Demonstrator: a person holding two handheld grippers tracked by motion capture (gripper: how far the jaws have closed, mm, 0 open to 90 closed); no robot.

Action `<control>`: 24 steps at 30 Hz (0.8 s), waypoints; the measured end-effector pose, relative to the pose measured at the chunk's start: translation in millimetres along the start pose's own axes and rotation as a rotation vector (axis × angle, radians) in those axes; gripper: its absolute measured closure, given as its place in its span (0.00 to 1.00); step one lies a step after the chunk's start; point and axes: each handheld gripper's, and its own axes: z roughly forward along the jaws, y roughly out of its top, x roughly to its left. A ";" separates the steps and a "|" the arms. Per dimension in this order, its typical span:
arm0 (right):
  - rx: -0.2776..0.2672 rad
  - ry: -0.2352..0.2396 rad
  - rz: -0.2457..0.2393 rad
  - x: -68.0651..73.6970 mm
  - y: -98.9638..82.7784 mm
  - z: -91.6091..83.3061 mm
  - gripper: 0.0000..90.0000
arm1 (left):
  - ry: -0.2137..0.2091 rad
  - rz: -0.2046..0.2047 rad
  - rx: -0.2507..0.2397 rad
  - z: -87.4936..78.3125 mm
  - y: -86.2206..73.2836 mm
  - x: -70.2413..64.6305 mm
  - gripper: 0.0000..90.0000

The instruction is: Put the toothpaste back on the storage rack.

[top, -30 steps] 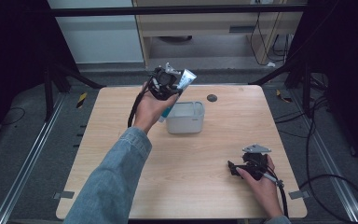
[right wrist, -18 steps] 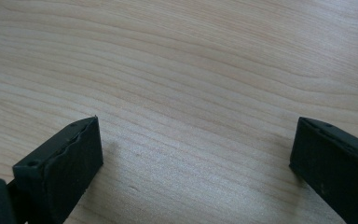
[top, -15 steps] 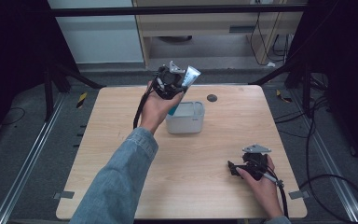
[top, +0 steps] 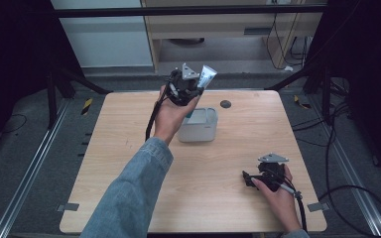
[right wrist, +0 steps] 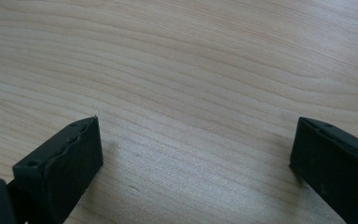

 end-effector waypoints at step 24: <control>0.001 0.001 0.003 0.2 0.0 0.0 0.03 | 0.010 0.011 -0.081 9.1 0.4 -0.5 0.87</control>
